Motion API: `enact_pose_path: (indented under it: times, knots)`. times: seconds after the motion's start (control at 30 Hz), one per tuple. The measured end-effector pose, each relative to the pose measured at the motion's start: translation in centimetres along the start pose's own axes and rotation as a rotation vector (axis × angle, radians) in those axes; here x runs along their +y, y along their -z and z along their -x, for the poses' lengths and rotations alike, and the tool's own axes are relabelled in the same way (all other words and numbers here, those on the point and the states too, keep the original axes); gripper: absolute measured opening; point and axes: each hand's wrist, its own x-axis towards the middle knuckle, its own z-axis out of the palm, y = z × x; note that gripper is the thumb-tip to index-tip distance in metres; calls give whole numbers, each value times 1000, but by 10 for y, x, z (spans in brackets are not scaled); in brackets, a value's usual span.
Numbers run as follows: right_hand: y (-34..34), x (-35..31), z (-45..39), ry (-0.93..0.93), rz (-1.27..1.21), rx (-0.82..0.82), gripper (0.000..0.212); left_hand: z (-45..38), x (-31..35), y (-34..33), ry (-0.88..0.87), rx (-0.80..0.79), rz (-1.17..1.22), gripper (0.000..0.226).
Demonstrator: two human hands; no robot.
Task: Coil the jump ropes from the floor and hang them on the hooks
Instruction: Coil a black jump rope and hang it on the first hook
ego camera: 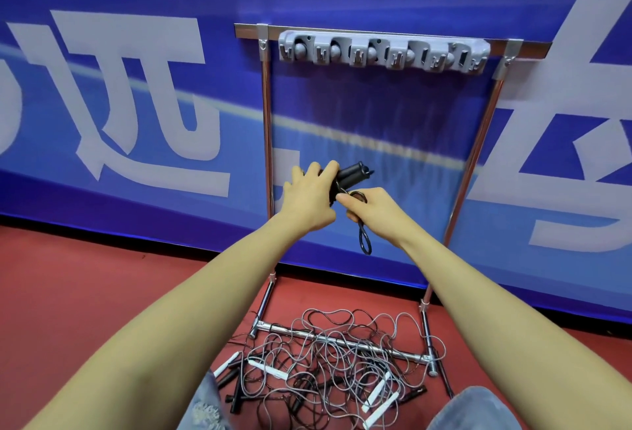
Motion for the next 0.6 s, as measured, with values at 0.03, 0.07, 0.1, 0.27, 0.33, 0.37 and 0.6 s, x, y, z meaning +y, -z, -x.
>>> enact_pose_path:
  times: [0.03,0.07,0.1,0.27,0.33,0.37,0.6]
  knots:
    - [1,1,1,20,12,-2,36,-1,-1,0,-8,19,-14,47]
    - [1,2,1,36,23,1,33,-2,-1,0,-11,39,-33,47]
    - [2,2,2,48,37,9,30,-3,-2,0,-11,54,-63,47]
    - [1,1,-1,17,-18,111,16,-5,-8,-3,3,98,-319,42]
    - [-1,0,-1,1,11,147,20,-4,-9,-4,10,116,-352,39]
    - [-3,-1,-1,-2,34,152,22,-4,-8,-4,17,124,-353,37]
    - [-11,-7,-2,-16,-98,194,25,-5,-11,0,49,143,-362,34]
